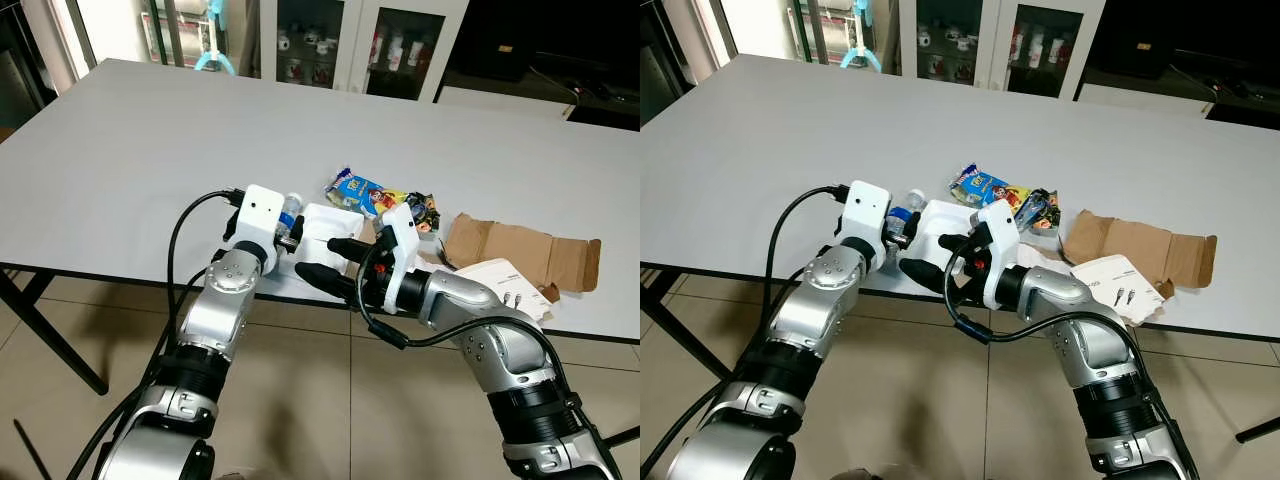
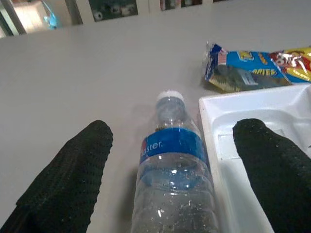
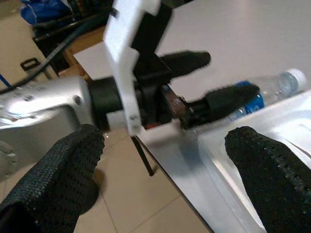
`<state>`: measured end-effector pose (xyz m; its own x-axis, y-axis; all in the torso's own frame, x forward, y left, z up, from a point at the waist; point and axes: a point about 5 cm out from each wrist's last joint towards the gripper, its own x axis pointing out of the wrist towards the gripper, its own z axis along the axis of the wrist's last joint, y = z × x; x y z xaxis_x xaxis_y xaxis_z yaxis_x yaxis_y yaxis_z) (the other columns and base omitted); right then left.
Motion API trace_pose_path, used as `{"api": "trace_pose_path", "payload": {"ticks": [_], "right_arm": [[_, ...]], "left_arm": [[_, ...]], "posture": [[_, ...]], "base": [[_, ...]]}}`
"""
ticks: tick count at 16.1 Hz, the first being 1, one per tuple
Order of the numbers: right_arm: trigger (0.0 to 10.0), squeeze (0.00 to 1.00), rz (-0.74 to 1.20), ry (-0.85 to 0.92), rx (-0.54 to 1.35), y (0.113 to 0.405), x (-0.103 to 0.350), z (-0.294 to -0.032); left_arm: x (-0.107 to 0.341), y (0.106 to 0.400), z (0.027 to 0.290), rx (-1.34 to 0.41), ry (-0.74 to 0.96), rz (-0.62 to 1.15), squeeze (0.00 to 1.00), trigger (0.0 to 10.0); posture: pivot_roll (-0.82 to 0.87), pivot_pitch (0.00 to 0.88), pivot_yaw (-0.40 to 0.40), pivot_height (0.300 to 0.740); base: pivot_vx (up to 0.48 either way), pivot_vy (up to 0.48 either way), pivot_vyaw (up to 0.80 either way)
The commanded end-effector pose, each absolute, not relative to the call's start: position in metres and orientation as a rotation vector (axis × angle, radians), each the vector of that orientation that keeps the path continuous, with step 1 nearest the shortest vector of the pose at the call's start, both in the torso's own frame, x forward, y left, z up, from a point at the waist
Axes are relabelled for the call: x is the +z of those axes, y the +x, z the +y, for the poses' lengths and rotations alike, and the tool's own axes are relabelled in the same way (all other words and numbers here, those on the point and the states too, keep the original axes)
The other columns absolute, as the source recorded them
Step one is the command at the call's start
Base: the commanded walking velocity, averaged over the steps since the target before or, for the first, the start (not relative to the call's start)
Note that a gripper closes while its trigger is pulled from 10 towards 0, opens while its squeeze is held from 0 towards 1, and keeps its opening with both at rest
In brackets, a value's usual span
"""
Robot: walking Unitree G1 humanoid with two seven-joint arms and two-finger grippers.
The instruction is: Picking trash to rubbish bin
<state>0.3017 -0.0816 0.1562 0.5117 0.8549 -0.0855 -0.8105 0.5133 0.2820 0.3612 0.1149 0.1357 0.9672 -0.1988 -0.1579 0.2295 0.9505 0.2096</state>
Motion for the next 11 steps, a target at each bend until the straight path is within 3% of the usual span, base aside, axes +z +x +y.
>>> {"api": "trace_pose_path", "payload": {"ticks": [1,11], "right_arm": [[10.0,0.00,0.219,0.203,1.018,0.300,0.160,-0.083],[10.0,0.00,0.223,0.216,1.051,0.293,0.161,-0.079]], "left_arm": [[0.133,0.363,0.111,-0.214,0.236,0.168,0.00,10.0],[0.105,0.359,0.128,-0.111,0.304,0.353,0.00,10.0]], "posture": [[0.03,0.031,-0.081,0.740],[0.03,0.033,-0.082,0.740]], "base": [[0.000,0.000,0.00],[0.000,0.000,0.00]]}}
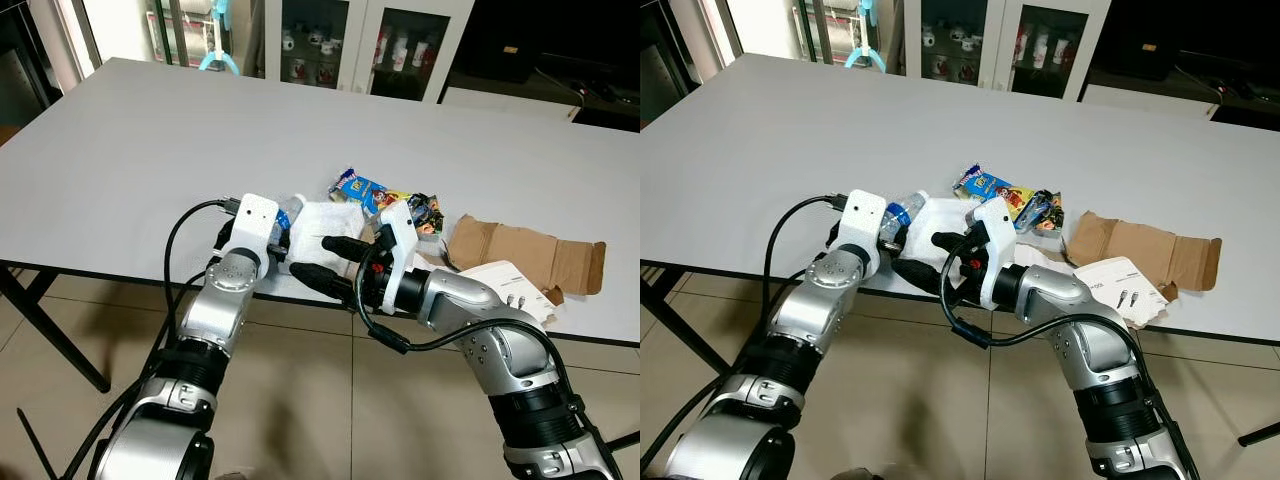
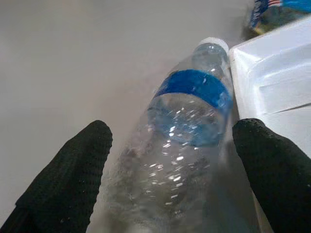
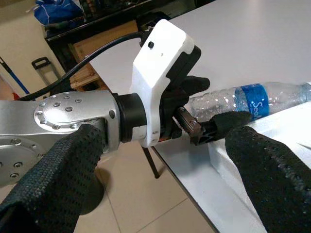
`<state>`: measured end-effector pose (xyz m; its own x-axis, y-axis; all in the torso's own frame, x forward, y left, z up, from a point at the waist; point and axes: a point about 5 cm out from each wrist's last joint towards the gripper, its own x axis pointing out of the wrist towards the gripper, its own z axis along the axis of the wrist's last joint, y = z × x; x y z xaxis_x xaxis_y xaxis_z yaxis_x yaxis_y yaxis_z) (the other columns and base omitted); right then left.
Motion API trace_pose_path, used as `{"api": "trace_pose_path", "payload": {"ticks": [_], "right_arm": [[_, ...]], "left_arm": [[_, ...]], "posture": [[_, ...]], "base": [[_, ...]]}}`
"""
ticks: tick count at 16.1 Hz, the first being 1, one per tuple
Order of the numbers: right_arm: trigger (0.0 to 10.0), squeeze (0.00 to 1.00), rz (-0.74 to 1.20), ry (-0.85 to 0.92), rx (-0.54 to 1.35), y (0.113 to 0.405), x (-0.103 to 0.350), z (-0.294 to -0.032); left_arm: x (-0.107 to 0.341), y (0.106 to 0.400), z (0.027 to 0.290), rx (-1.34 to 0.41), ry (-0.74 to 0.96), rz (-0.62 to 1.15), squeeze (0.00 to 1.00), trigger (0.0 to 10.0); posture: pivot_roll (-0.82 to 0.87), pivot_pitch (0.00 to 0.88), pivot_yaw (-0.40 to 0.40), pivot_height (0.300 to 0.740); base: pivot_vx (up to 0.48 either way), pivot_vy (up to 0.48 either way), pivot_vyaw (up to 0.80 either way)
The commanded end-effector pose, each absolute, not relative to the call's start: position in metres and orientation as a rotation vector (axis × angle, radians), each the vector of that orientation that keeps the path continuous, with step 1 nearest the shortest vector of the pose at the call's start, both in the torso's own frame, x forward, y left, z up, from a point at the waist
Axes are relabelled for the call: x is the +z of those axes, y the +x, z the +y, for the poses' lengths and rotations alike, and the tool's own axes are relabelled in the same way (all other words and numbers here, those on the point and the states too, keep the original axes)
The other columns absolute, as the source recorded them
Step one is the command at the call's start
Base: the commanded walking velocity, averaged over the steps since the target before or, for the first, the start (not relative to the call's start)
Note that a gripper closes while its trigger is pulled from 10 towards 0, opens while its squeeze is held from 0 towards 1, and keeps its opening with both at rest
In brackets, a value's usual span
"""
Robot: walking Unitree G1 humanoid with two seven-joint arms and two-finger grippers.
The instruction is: Picking trash to rubbish bin
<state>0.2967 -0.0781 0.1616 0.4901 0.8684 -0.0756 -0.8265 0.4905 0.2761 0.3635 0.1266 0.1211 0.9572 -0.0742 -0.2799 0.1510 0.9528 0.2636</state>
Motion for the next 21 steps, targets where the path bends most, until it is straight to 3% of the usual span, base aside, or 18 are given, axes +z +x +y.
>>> {"api": "trace_pose_path", "payload": {"ticks": [1,18,19,20,21], "right_arm": [[10.0,0.00,0.222,0.215,1.054,0.293,0.162,-0.079],[10.0,0.00,0.216,0.218,1.045,0.294,0.162,-0.080],[10.0,0.00,0.216,0.220,1.043,0.294,0.162,-0.080],[10.0,0.00,0.217,0.222,1.042,0.294,0.161,-0.081],[10.0,0.00,0.217,0.222,1.040,0.294,0.161,-0.081]], "left_arm": [[0.104,0.358,0.129,-0.105,0.303,0.365,0.00,10.0],[0.116,0.366,0.140,-0.038,0.269,0.340,0.00,10.0],[0.113,0.365,0.141,-0.030,0.269,0.355,0.00,8.2],[0.111,0.364,0.142,-0.026,0.272,0.362,0.00,2.9],[0.111,0.364,0.143,-0.024,0.272,0.363,0.00,0.0]], "posture": [[0.03,0.033,-0.082,0.740],[0.03,0.033,-0.080,0.740],[0.03,0.033,-0.078,0.740],[0.03,0.032,-0.079,0.740],[0.03,0.034,-0.078,0.740]], "base": [[0.000,0.000,0.00],[0.000,0.000,0.00],[0.000,0.000,0.00],[0.000,0.000,0.00],[0.000,0.000,0.00]]}}
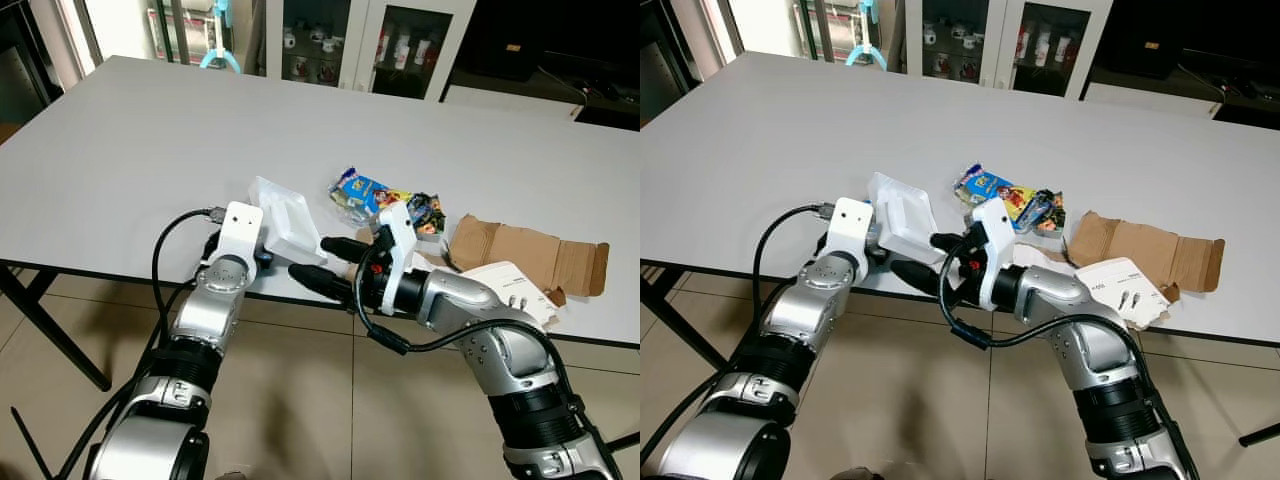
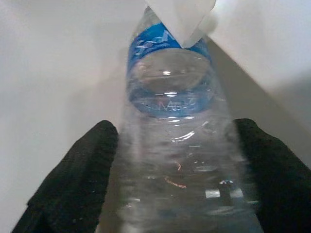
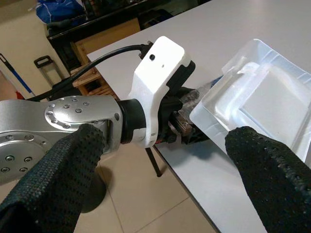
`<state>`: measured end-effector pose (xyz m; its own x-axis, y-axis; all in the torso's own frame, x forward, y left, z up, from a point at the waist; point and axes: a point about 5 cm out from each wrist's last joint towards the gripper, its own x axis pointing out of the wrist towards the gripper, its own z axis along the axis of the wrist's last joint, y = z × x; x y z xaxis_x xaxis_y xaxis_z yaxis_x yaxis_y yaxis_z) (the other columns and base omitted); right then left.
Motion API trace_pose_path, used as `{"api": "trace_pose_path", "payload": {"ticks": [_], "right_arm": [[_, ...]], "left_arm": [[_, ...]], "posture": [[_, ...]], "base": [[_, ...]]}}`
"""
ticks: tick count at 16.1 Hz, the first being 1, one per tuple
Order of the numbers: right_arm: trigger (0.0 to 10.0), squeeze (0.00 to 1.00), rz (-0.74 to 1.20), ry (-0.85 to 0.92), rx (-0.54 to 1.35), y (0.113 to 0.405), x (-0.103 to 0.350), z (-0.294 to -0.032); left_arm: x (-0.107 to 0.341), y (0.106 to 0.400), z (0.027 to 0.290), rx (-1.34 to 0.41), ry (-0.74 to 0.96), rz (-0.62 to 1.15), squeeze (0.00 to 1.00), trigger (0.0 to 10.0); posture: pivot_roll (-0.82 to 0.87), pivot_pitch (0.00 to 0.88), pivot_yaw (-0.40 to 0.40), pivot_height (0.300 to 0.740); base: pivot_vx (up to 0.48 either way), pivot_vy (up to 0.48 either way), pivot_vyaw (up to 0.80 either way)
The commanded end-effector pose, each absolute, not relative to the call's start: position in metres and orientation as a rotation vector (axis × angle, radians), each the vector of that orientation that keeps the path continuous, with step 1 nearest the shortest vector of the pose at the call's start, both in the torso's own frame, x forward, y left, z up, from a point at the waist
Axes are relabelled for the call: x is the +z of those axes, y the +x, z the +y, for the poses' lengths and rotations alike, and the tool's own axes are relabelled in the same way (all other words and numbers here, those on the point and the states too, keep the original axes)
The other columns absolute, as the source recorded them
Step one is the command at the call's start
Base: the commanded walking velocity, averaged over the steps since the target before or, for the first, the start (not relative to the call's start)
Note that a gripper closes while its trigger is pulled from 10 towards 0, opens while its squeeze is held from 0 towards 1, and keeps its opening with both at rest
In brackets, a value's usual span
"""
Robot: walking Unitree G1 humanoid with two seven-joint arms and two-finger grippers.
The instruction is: Picking trash to rubbish bin
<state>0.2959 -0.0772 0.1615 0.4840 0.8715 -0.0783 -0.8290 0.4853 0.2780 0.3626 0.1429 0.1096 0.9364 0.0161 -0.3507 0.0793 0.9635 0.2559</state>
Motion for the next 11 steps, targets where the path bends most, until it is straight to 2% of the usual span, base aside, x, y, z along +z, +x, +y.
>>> {"api": "trace_pose_path", "payload": {"ticks": [1,11], "right_arm": [[10.0,0.00,0.219,0.223,1.039,0.2939,0.1606,-0.0809],[10.0,0.00,0.225,0.230,1.030,0.2945,0.1585,-0.0816]], "left_arm": [[0.1111,0.3641,0.1427,-0.022,0.273,0.363,0.00,0.0],[0.1092,0.3631,0.1377,-0.035,0.273,0.358,0.00,0.0]], "posture": [[0.03,0.033,-0.079,0.740],[0.03,0.033,-0.080,0.740]], "base": [[0.000,0.000,0.00],[0.000,0.000,0.00]]}}
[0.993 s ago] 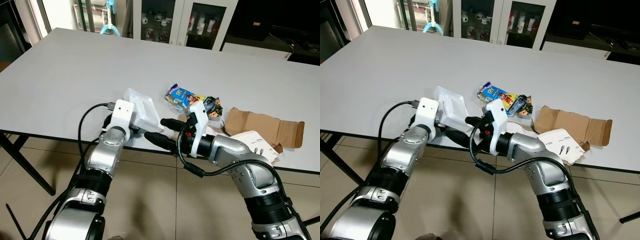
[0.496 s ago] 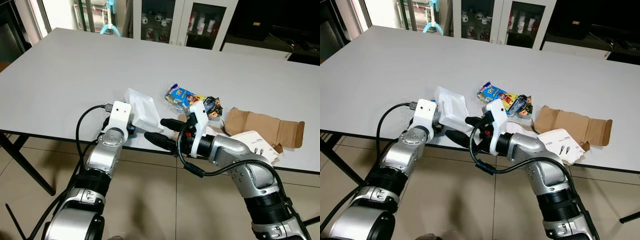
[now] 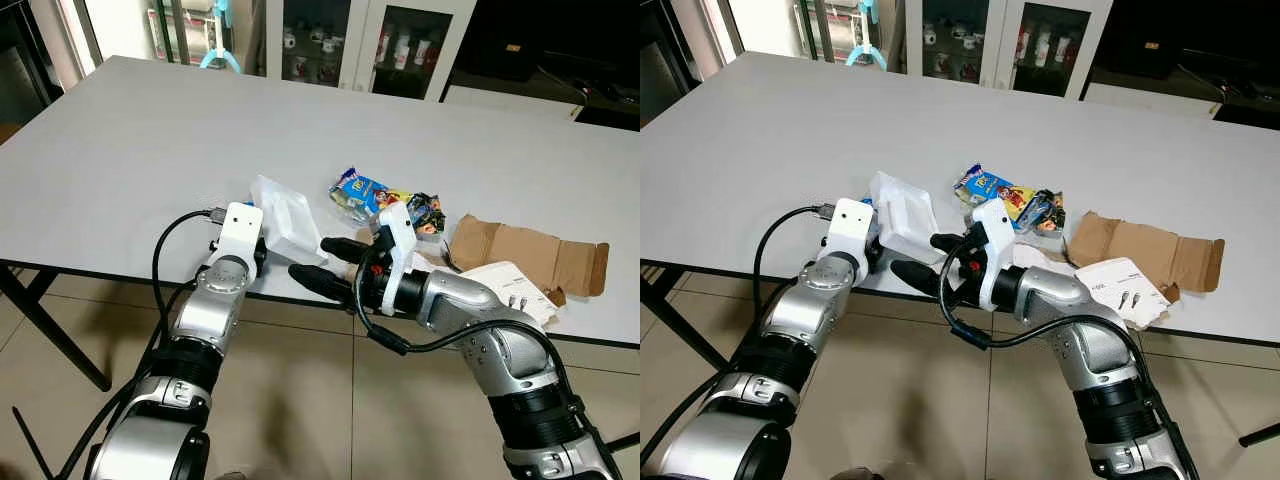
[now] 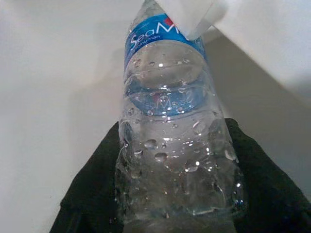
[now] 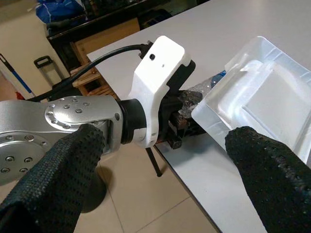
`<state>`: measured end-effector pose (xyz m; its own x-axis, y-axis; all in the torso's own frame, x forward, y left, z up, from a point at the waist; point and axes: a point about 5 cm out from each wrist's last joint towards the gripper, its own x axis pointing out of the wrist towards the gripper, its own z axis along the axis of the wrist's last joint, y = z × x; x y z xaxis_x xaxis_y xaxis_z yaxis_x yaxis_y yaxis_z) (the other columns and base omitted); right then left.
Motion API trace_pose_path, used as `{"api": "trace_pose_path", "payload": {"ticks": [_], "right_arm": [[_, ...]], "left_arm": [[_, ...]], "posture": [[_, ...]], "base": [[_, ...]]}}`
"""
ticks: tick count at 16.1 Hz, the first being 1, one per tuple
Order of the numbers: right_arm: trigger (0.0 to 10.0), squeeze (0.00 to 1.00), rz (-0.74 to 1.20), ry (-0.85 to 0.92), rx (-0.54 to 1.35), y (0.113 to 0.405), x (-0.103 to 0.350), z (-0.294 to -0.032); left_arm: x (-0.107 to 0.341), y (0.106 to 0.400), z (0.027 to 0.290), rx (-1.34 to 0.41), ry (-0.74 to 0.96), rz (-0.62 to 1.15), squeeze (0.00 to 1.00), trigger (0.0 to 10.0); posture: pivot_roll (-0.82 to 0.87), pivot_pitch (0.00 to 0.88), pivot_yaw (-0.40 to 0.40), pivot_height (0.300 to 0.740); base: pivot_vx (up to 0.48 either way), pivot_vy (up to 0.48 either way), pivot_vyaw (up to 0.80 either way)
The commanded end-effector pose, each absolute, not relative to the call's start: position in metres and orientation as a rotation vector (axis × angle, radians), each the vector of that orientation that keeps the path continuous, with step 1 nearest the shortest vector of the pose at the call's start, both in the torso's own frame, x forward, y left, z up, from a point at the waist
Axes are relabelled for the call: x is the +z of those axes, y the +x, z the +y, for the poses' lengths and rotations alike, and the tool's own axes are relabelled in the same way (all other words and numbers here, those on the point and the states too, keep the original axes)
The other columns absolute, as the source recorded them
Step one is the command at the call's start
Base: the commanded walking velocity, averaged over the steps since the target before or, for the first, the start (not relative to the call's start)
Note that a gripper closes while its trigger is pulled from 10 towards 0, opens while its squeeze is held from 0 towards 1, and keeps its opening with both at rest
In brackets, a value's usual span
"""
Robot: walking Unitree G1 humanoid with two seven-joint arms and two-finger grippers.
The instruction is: Picking trash to rubbish bin
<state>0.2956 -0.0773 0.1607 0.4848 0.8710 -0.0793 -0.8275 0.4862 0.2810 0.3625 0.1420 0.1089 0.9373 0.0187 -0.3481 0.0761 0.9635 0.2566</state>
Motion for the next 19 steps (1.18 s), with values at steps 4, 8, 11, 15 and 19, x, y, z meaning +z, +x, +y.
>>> {"api": "trace_pose_path", "payload": {"ticks": [4,8,11,15,19], "right_arm": [[10.0,0.00,0.227,0.232,1.028,0.295,0.157,-0.081],[10.0,0.00,0.210,0.234,0.961,0.302,0.157,-0.084],[10.0,0.00,0.178,0.245,0.919,0.308,0.161,-0.085],[10.0,0.00,0.092,0.257,0.783,0.322,0.169,-0.093],[10.0,0.00,-0.079,0.279,0.349,0.351,0.184,-0.127]], "left_arm": [[0.113,0.363,0.144,0.033,0.312,0.330,0.00,10.0],[0.146,0.367,0.169,0.272,0.414,0.107,0.00,10.0],[0.171,0.367,0.180,0.387,0.529,-0.048,0.00,10.0],[0.190,0.367,0.162,0.279,0.447,-0.229,0.00,10.0],[0.185,0.362,0.130,0.076,0.288,-0.270,0.00,10.0]], "posture": [[0.03,0.032,-0.079,0.740],[0.03,0.029,-0.078,0.740],[0.03,0.027,-0.077,0.740],[0.04,0.026,-0.079,0.740],[0.03,0.023,-0.080,0.740]], "base": [[0.000,0.000,0.00],[0.000,0.000,0.00],[0.000,0.000,0.00],[0.000,0.000,0.00],[0.000,0.000,0.00]]}}
